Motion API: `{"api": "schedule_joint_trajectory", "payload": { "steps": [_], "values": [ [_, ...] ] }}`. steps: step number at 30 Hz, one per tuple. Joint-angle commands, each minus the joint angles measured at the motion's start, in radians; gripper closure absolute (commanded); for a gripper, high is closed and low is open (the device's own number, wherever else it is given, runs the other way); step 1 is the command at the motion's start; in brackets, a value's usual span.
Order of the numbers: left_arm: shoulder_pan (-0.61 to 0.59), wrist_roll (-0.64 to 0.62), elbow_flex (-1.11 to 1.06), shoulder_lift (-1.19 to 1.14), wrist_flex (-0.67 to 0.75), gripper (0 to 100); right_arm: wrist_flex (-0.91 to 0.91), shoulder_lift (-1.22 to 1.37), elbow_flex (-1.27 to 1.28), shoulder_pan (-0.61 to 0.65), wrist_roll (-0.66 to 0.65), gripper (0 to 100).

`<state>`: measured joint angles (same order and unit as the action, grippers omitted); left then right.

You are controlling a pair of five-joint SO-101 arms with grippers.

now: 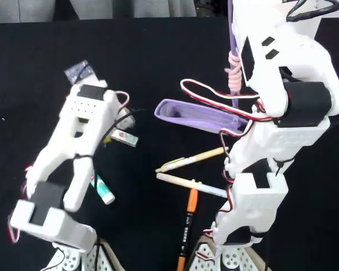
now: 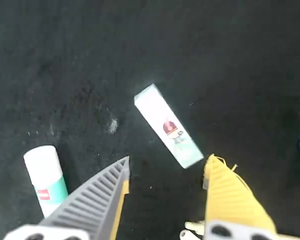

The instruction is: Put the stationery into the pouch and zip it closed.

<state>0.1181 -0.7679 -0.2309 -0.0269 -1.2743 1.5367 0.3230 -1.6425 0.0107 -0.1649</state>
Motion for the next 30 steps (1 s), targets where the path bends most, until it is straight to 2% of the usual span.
{"api": "schedule_joint_trajectory", "payload": {
  "steps": [1, 14, 21, 26, 29, 30],
  "values": [
    [0.016, -0.054, 0.087, -0.104, -0.011, 76, -0.026, -0.001, -0.027, -0.009, -0.009, 98.4],
    [-0.035, -0.103, 0.323, -0.413, -0.014, 76, -0.026, -0.001, -0.027, -0.011, -0.009, 98.4],
    [-0.035, -0.101, 0.361, -0.497, -0.018, 76, -0.023, -0.004, -0.027, -0.012, -0.009, 98.4],
    [-0.038, -0.097, 0.421, -0.505, -0.051, 89, -0.021, -0.007, -0.027, -0.012, -0.009, 98.4],
    [-0.038, -0.009, 0.438, -0.508, -0.041, 98, -0.021, -0.007, -0.027, -0.012, -0.009, 98.4],
    [-0.036, 0.023, 0.443, -0.508, -0.043, 97, -0.021, -0.007, -0.027, -0.012, -0.009, 98.4]
  ]
}}
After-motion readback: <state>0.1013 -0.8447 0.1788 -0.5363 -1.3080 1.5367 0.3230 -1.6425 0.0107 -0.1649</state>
